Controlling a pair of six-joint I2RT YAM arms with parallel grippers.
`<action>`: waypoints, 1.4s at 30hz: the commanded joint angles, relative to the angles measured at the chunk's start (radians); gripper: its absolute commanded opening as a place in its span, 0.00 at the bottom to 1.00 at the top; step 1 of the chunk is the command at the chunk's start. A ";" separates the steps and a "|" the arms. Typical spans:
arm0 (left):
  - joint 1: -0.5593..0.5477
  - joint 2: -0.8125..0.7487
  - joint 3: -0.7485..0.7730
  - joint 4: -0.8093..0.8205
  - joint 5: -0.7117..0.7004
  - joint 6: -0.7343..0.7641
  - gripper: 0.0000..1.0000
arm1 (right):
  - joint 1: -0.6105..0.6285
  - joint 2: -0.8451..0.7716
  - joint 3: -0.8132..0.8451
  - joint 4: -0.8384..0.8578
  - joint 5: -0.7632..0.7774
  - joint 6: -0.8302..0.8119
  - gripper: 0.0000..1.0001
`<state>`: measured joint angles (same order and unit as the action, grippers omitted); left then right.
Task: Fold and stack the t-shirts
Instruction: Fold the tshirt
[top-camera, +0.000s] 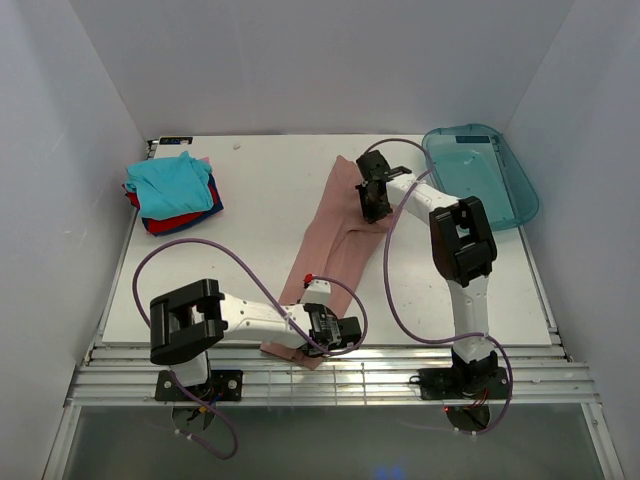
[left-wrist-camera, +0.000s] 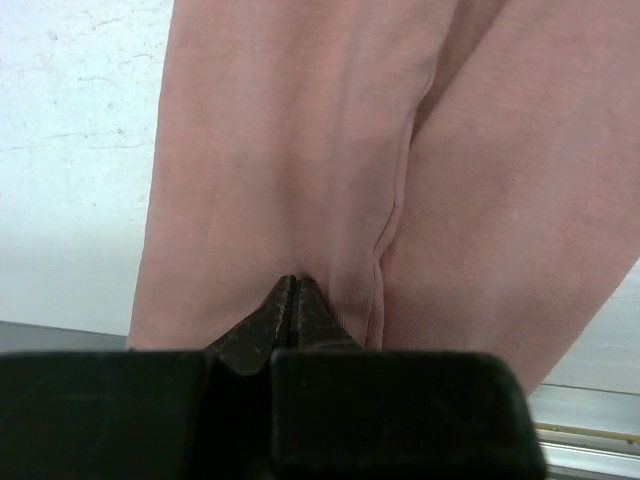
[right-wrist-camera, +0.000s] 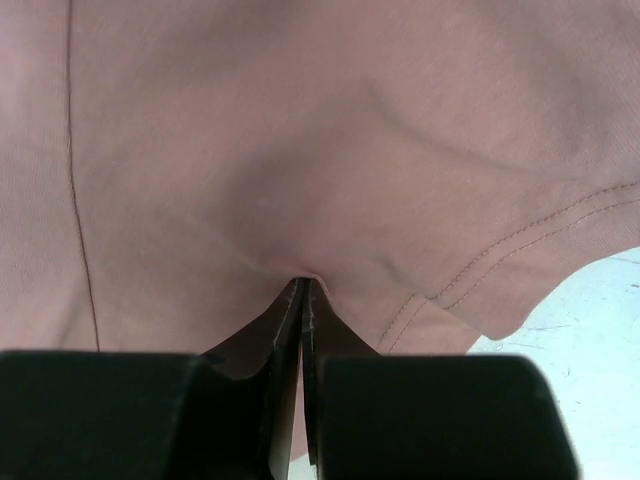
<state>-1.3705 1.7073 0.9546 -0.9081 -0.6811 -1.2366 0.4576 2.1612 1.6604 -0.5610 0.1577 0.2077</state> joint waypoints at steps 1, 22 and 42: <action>-0.001 0.012 -0.036 0.170 0.098 0.048 0.00 | -0.004 0.055 0.051 -0.056 0.069 0.016 0.08; 0.031 0.114 0.087 0.295 0.112 0.227 0.00 | -0.013 0.393 0.593 -0.034 0.132 0.041 0.08; 0.145 0.106 0.087 0.341 0.121 0.256 0.00 | -0.096 0.371 0.645 0.164 -0.089 0.070 0.08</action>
<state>-1.2537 1.7836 1.0523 -0.5667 -0.6155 -0.9886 0.3717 2.5771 2.3093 -0.4675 0.0994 0.2806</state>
